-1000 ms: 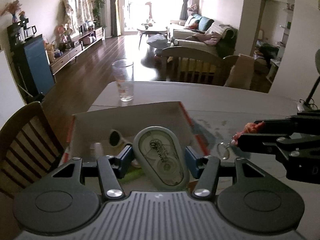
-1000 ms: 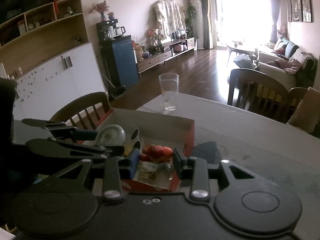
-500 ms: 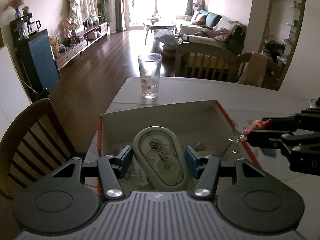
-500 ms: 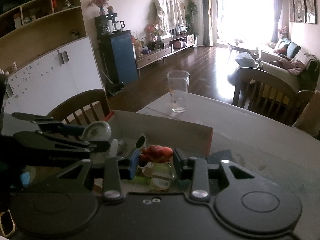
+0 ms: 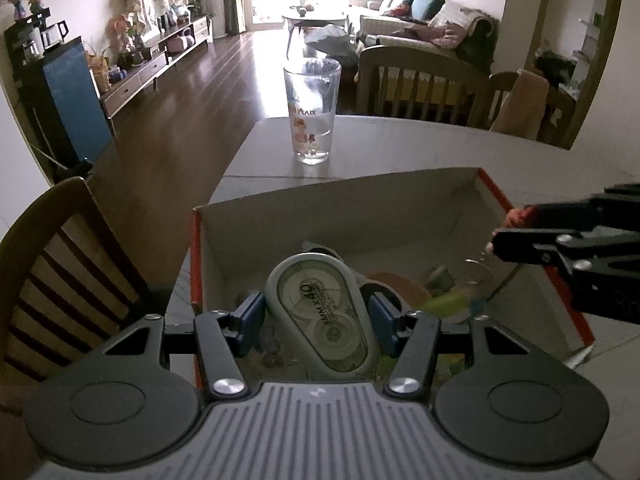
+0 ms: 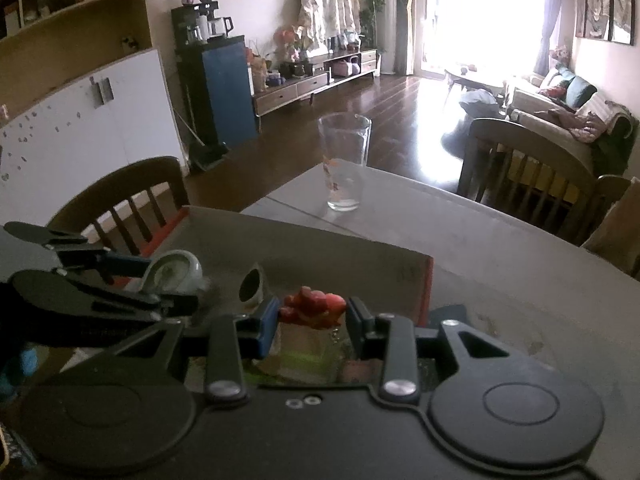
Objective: Organize rigid objects
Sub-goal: 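Open both tools to release the tape dispenser and keychain into the box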
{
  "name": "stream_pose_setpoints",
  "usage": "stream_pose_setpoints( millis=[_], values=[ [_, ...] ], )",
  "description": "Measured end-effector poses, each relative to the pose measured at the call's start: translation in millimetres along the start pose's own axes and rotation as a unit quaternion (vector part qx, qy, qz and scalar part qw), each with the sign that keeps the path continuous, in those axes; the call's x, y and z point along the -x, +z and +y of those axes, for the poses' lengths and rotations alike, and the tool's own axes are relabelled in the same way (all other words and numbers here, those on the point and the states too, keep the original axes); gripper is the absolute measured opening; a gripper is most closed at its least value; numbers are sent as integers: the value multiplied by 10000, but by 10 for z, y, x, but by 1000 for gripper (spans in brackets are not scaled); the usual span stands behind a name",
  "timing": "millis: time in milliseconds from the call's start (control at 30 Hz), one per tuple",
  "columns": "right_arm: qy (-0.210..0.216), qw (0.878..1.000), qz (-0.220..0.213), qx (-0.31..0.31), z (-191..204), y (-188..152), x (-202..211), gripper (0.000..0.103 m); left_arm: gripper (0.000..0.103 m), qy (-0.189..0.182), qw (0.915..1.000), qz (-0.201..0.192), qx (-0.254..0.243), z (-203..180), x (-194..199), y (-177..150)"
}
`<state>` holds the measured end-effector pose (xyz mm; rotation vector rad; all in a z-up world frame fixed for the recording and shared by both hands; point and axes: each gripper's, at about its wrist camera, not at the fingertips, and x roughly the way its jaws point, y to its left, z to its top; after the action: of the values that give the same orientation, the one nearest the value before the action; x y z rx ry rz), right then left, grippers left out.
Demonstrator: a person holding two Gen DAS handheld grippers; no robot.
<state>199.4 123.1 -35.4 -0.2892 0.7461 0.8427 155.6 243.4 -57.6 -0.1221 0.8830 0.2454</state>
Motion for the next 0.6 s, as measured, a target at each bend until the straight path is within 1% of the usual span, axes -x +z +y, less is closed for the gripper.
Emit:
stream_pose_setpoints(
  millis=[233, 400, 600],
  values=[
    [-102, 9997, 222, 75, 6, -13, -366, 35, 57, -25, 9999, 137, -79, -4, -233, -3],
    [-97, 9982, 587, 109, -18, -110, -597, 35, 57, -42, 9995, 252, -198, -41, -373, -5],
    [-77, 9962, 853, 189, 3, -222, -718, 36, 57, -88, 9989, 439, -168, -17, -506, -58]
  ],
)
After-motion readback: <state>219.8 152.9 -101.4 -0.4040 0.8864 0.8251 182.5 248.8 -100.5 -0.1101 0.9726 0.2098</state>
